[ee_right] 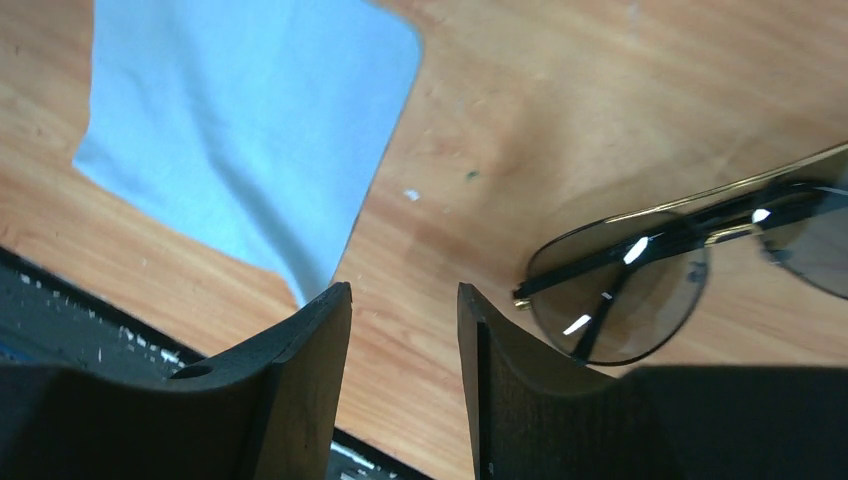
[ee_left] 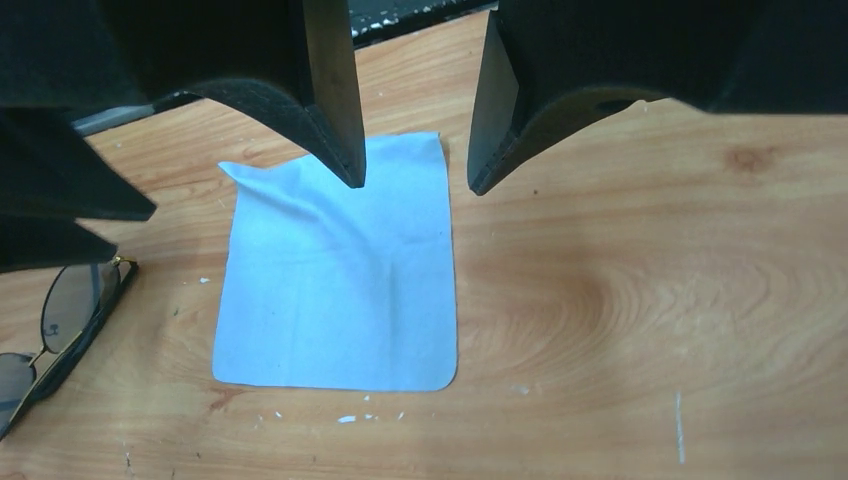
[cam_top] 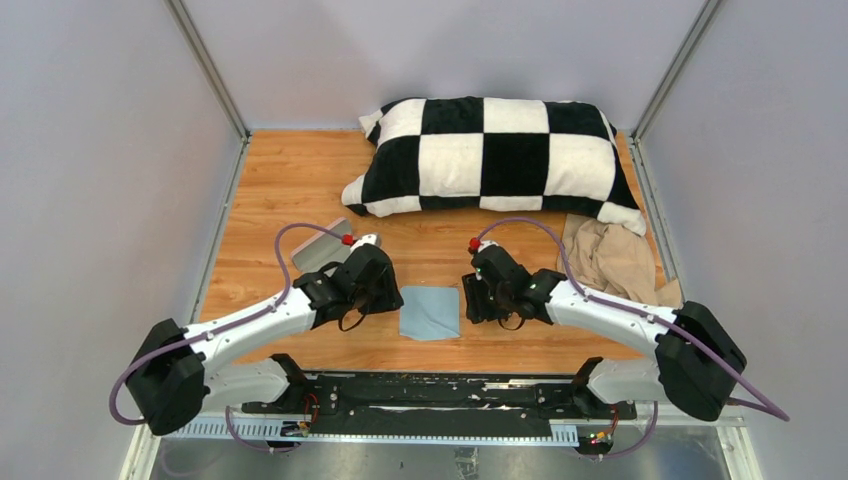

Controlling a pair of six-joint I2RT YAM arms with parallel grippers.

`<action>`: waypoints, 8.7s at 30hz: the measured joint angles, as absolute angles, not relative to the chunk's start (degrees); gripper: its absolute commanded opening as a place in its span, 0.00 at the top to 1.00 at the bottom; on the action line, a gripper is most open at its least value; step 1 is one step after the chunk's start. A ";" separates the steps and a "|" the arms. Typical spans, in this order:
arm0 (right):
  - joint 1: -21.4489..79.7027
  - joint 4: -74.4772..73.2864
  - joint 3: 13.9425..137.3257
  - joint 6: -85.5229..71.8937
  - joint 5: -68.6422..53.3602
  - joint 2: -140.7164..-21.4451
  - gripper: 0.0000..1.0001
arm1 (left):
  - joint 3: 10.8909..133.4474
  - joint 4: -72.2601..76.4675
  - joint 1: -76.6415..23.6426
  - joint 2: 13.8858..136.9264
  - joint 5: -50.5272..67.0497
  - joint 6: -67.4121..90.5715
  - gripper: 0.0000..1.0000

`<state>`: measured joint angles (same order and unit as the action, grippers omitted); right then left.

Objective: Organize the sunglasses
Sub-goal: Adjust the glasses cleaning cloth at the center of the board, then fold the glasses cleaning cloth at the center of the board.

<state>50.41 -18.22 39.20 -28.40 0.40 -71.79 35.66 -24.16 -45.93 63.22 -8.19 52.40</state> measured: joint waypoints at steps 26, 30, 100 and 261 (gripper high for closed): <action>45.60 -11.35 52.69 -22.90 -1.13 -92.95 0.50 | 42.39 -16.51 -39.16 84.40 -1.48 35.09 0.44; 45.58 -10.90 52.69 -22.90 -1.52 -93.60 0.50 | 42.68 -15.90 -38.81 85.56 -1.91 34.81 0.44; 41.71 -10.33 55.00 -20.91 0.75 -94.41 1.00 | 46.59 -10.26 -37.95 86.15 2.85 34.46 1.00; 38.17 -13.10 49.91 -17.28 -7.90 -86.54 1.00 | 54.48 -14.76 -42.44 89.78 1.87 28.75 1.00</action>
<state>38.17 -13.10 49.91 -17.28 -7.90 -86.54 54.48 -14.76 -42.44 89.78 1.87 28.75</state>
